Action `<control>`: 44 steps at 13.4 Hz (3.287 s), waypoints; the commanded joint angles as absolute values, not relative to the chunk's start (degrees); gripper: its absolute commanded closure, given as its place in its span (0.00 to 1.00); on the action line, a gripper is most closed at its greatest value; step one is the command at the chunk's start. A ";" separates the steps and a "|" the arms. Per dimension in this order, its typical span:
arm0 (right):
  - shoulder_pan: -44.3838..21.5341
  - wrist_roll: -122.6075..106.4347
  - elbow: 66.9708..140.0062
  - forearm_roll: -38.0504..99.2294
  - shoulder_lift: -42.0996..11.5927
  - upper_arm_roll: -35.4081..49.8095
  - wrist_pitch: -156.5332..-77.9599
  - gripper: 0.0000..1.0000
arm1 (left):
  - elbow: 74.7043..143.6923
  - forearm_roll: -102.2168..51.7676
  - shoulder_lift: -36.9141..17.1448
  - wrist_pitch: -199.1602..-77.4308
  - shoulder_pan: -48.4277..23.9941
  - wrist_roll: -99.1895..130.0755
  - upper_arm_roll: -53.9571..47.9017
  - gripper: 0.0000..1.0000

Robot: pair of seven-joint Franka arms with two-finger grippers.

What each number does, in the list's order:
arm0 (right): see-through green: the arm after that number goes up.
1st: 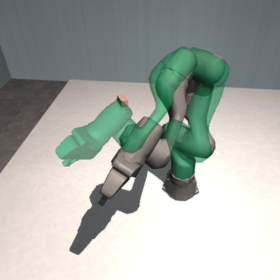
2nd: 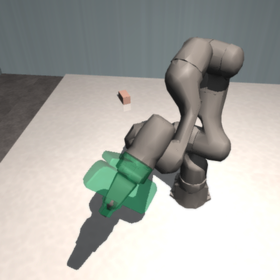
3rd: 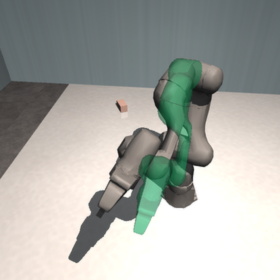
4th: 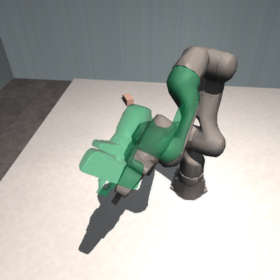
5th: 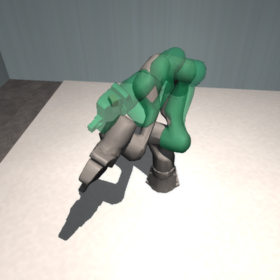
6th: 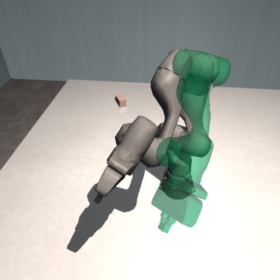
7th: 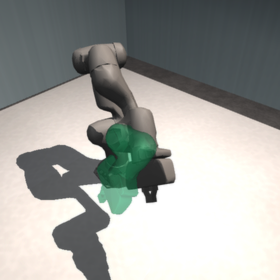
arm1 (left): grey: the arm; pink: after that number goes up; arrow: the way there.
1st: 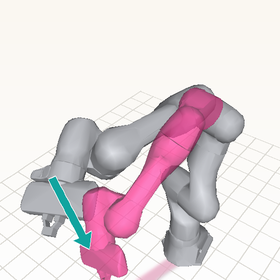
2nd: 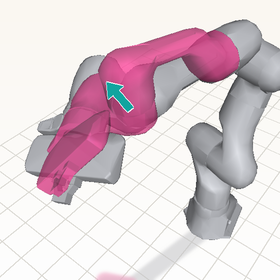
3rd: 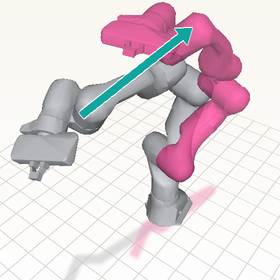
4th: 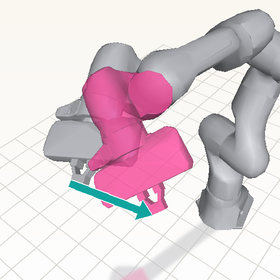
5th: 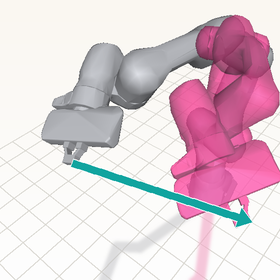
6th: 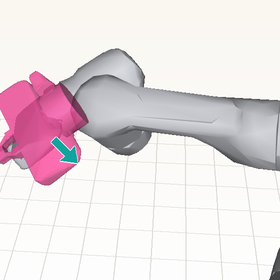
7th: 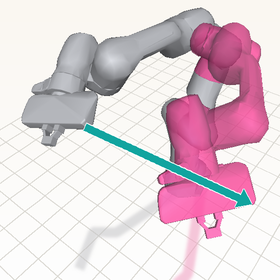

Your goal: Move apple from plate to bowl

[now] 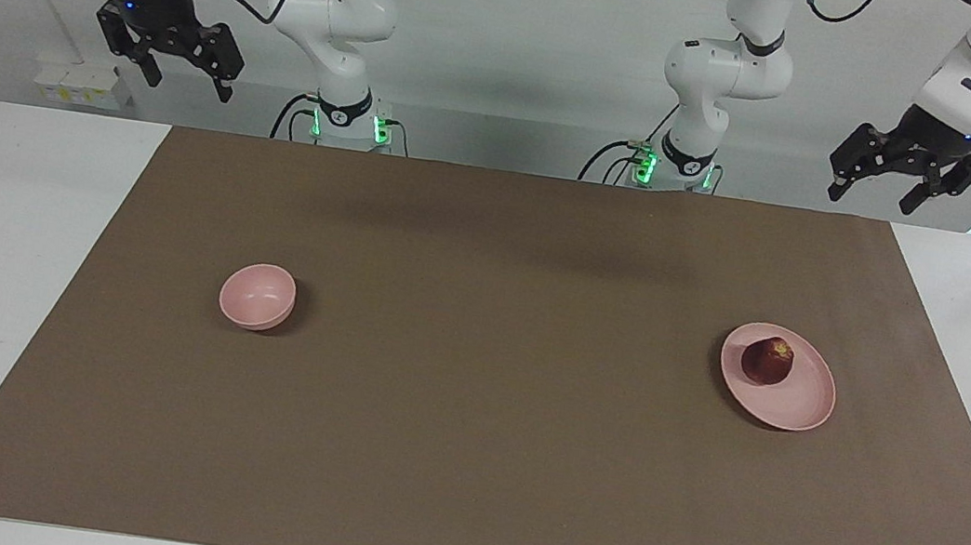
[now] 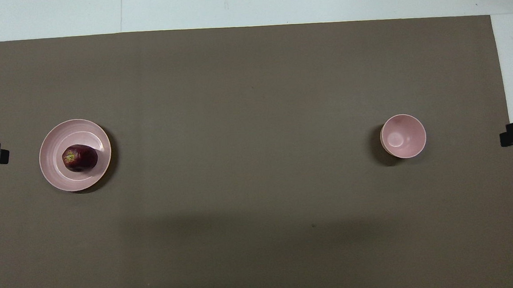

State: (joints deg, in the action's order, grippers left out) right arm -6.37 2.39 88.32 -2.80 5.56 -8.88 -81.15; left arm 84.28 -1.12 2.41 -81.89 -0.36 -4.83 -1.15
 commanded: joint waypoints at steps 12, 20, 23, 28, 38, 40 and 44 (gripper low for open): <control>-6.41 1.49 91.14 -0.44 7.56 -8.70 -82.88 0.00 | 85.34 -1.41 3.52 -82.61 0.26 -4.91 -1.23 0.00; -6.59 1.41 91.14 -0.35 7.47 -8.61 -83.67 0.00 | 90.78 -1.93 3.60 -95.78 3.06 -7.55 -1.05 0.00; -6.59 1.41 91.23 -0.35 7.56 -8.61 -83.58 0.00 | 95.43 -2.02 2.73 -100.70 6.49 -14.31 -1.05 0.00; -6.68 1.32 93.42 -0.44 8.35 -8.26 -82.97 0.00 | 110.80 -2.02 2.38 -119.67 7.12 -14.68 -1.14 0.00; -7.38 2.02 99.40 2.63 8.00 -8.26 -88.41 0.00 | 123.03 -6.77 -6.77 -135.34 3.96 -14.68 -1.23 0.00; -7.56 2.02 99.58 2.81 7.65 -8.26 -88.68 0.00 | 125.32 -6.77 -6.77 -138.33 3.96 -14.77 -1.23 0.00; -7.65 2.28 101.07 3.51 7.47 -8.26 -90.43 0.00 | 126.48 -6.77 -7.12 -143.86 4.04 -14.68 -1.23 0.17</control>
